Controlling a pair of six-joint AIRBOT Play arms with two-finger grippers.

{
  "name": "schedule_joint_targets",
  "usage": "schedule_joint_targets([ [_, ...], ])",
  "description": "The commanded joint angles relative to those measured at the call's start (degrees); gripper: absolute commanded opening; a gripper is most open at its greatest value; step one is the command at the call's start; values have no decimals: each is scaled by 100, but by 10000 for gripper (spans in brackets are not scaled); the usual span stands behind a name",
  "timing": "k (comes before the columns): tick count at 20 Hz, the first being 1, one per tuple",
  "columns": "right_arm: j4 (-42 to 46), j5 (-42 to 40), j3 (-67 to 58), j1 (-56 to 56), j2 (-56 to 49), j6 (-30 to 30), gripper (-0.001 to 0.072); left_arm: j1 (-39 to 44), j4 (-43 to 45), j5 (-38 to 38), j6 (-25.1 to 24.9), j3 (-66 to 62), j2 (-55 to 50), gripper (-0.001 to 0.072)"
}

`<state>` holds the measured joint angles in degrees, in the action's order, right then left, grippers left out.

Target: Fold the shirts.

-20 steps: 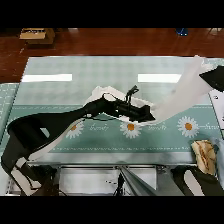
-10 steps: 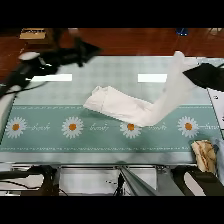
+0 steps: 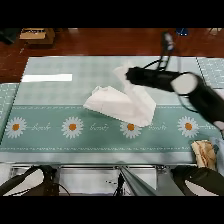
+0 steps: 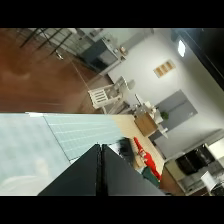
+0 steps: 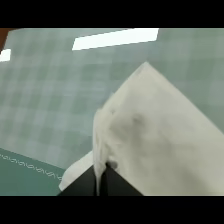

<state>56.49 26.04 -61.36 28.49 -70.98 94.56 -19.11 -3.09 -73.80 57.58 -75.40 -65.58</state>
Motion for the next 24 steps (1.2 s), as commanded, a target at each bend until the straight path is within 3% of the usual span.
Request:
schedule_joint_targets([
  [1,-726,-1843,0,1088,-1211,122,19,-76,136,-442,11,0,413,26],
  [3,-1250,-2420,0,1510,-1674,122,51,74,236,-601,11,0,494,26],
  [4,-1410,-2588,0,1659,-1814,122,189,168,323,-649,11,0,514,26],
  [5,-1508,-2680,0,1773,-1895,122,375,260,437,-654,11,7,518,26],
  [6,-1552,-2651,0,1812,-1893,120,438,352,588,-636,11,7,514,26],
  [10,-1154,-2170,0,1346,-1209,-129,438,520,1202,-568,11,87,501,27],
  [13,378,-367,0,149,-85,-205,436,518,1788,-511,11,90,501,27],
  [17,3580,3556,7,-2118,1064,-229,438,520,2660,-481,13,90,501,30],
  [18,4076,4275,46,-2708,1097,-415,487,520,2776,-481,13,90,501,45],
  [20,3613,4839,391,-3840,1027,-962,551,520,2997,-470,13,90,501,74],
  [21,2914,4887,664,-4332,966,-1088,561,520,3141,-468,15,90,501,189],
  [22,1952,4804,1027,-4780,885,-1132,596,520,3292,-468,118,90,501,358],
  [23,1032,4612,1405,-5073,802,-1248,596,520,3469,-470,297,90,501,452],
  [24,208,4343,1801,-5191,710,-1436,596,520,3670,-474,382,90,501,478],
])
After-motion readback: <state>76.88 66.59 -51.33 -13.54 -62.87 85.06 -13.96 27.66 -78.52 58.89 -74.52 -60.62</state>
